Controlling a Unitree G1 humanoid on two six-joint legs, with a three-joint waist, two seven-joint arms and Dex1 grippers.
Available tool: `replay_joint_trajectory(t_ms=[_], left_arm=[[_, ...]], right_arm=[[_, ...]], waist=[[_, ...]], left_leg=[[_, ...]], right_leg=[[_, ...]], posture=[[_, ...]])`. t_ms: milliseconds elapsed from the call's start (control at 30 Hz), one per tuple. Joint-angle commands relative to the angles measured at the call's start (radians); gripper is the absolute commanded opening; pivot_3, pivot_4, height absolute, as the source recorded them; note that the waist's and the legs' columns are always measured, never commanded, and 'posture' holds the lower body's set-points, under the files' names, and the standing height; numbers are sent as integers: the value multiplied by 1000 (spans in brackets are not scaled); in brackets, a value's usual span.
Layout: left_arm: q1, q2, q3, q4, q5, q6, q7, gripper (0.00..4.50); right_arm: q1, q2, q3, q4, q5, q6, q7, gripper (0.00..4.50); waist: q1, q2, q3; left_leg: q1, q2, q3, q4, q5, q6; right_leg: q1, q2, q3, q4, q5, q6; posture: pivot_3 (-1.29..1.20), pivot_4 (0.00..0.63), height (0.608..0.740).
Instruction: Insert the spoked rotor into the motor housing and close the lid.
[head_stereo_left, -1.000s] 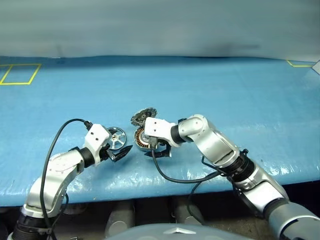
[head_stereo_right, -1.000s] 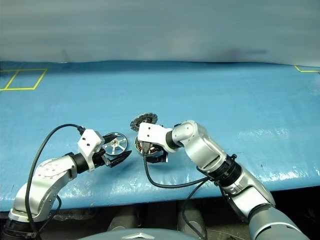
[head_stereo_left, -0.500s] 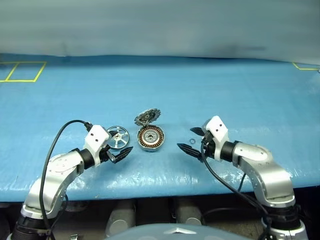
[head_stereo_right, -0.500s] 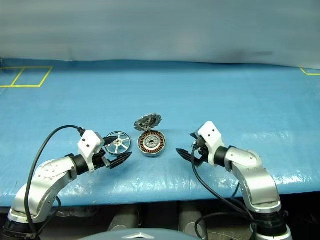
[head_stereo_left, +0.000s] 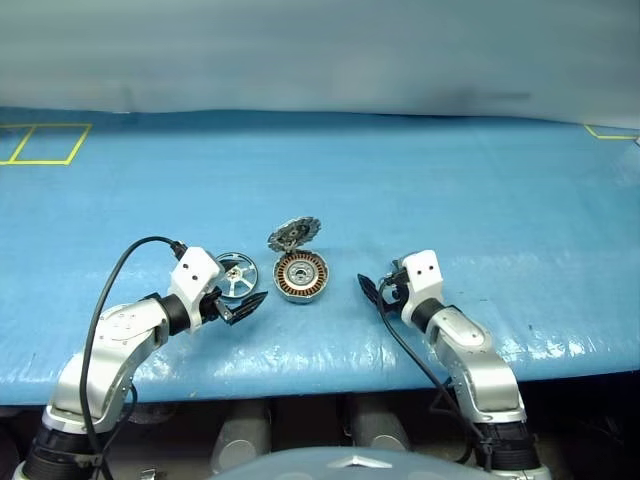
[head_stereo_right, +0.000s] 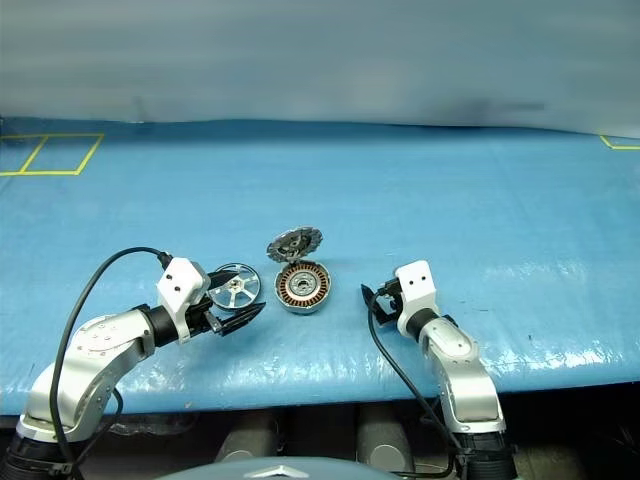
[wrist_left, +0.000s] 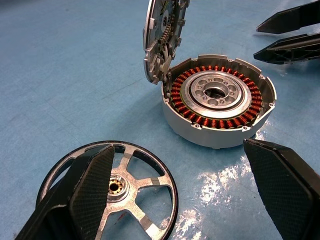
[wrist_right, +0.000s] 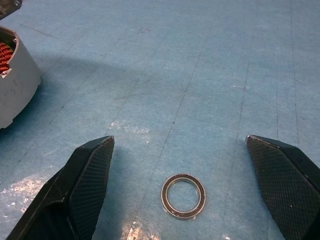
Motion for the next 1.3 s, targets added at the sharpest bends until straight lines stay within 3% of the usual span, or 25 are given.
replay_joint_trajectory(t_ms=[33,200,267,633,1000,1300], left_arm=[[-5,11,11,-14,-5,-5,-1,4500],[-1,11,10,-15,-5,-7,-2,4500],[-3,12,8,-12,-3,-8,-4,4500],[-7,12,9,-14,-4,-5,-4,4500],[41,9,32,-46,-10,-5,20,4500],[61,3,38,-62,-13,-8,40,4500]], right_arm=[[25,-3,-1,-16,12,-16,-13,4451],[70,-27,2,-32,20,0,-12,4451],[76,-31,8,-34,15,7,-18,4078],[47,-22,45,-65,25,37,-34,704],[-143,-57,166,-291,43,224,2,678],[-229,-28,294,-270,60,260,32,678]], waist=[[0,0,0],[2,0,0],[2,0,0],[0,-1,0],[1,0,0],[0,0,0]], left_leg=[[0,0,0,0,0,0],[0,0,0,1,0,0],[0,0,0,1,0,0],[1,0,0,1,0,0],[0,0,0,1,0,0],[-1,0,-1,0,0,0]], right_leg=[[0,0,0,0,0,0],[1,0,0,0,0,0],[1,0,0,0,0,0],[1,0,0,0,0,0],[0,0,0,0,0,0],[0,0,-1,-1,0,0]], posture=[[0,150,740],[0,150,740],[0,150,740],[0,150,740],[0,150,740],[0,150,740]])
